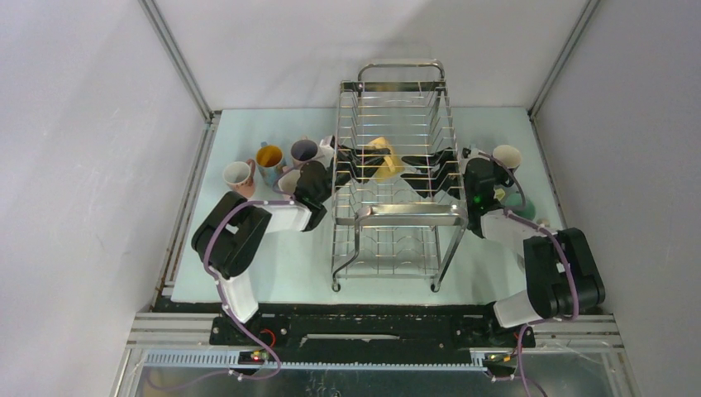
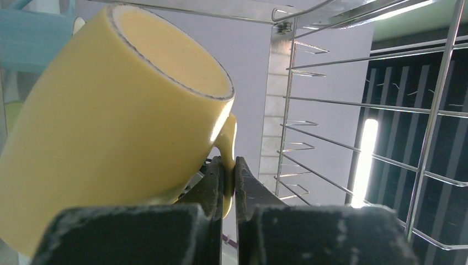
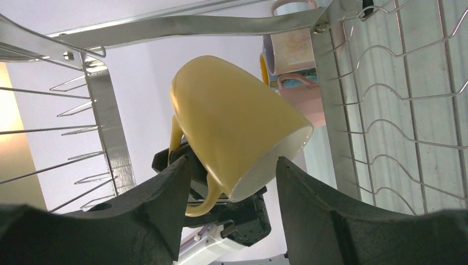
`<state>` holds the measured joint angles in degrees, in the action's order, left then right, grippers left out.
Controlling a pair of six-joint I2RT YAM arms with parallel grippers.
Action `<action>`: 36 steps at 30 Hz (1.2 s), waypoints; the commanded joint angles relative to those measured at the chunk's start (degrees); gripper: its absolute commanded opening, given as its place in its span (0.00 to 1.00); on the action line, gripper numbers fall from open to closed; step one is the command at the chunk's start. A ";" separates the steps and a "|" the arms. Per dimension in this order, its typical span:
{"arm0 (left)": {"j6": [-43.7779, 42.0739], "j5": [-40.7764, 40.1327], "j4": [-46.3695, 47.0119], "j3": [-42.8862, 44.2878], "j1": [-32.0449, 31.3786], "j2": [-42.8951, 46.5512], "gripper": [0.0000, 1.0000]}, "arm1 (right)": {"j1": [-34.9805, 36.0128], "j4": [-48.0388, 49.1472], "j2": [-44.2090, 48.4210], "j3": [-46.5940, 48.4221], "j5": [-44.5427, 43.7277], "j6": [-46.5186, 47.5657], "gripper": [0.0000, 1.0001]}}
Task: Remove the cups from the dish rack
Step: Unload the cup from the dish rack.
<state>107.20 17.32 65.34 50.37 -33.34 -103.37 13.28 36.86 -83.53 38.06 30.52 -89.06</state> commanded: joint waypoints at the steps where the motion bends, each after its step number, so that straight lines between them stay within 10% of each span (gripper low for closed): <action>1: 3.18 -1.80 6.88 -0.18 -0.79 3.37 0.00 | 0.92 5.19 -1.44 0.17 -0.20 -2.55 0.65; 36: 11.32 -0.54 10.92 -5.26 -4.01 2.78 0.00 | -0.13 22.96 -6.58 -0.13 1.66 -11.68 0.31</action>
<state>117.08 12.84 70.87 46.39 -35.92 -103.37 13.56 54.39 -90.45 37.54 30.96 -99.77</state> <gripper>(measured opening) 0.047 0.345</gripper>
